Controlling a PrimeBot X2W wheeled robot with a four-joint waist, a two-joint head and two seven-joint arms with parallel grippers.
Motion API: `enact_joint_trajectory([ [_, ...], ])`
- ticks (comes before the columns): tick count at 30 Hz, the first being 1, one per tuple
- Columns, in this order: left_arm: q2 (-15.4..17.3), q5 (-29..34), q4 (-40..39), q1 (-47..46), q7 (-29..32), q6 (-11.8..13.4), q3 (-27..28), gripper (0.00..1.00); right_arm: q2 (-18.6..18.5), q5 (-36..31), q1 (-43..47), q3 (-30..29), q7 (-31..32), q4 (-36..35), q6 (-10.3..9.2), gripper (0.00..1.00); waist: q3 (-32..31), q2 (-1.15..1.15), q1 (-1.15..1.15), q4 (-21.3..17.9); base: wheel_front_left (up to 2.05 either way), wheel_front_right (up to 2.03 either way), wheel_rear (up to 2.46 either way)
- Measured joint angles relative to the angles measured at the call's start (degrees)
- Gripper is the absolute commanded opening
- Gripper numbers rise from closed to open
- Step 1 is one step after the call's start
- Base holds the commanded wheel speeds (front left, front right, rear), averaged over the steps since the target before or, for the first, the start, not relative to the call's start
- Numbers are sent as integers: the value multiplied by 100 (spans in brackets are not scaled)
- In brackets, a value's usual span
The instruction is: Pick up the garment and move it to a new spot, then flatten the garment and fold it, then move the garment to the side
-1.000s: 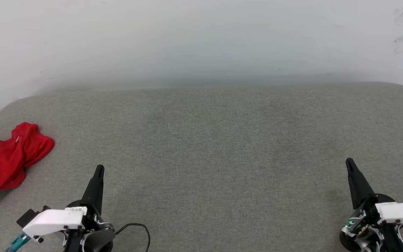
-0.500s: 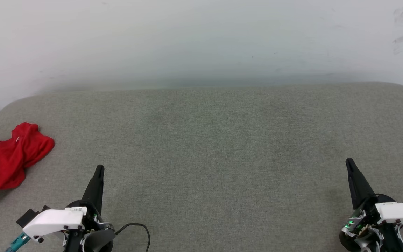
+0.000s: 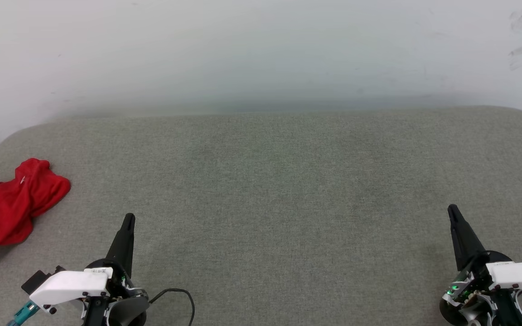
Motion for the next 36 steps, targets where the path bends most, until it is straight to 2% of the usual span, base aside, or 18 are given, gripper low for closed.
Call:
enact_joint_trajectory([
  [22, 0, 0, 0, 0, 0, 0, 1, 0, 0, 0, 0, 0, 1, 0, 0, 0, 0, 0, 0, 0, 0, 0, 0],
  [23, -1, 0, 23, 6, -1, 1, -5, 100, 0, -1, 10, 1, 0, 20, 1, 100, 0, 0, 0, 0, 0, 0, 0],
  [31, -21, 63, 101, 176, -153, 2, -36, 100, 3, -53, 186, 23, -151, 175, 0, 100, 3, 0, 0, 0, 0, 0, 0],
  [36, -20, 437, 79, 181, -291, 32, 93, 100, 5, -582, 186, -24, -285, 89, 0, 100, 10, 0, 0, -1, 0, 0, 0],
])
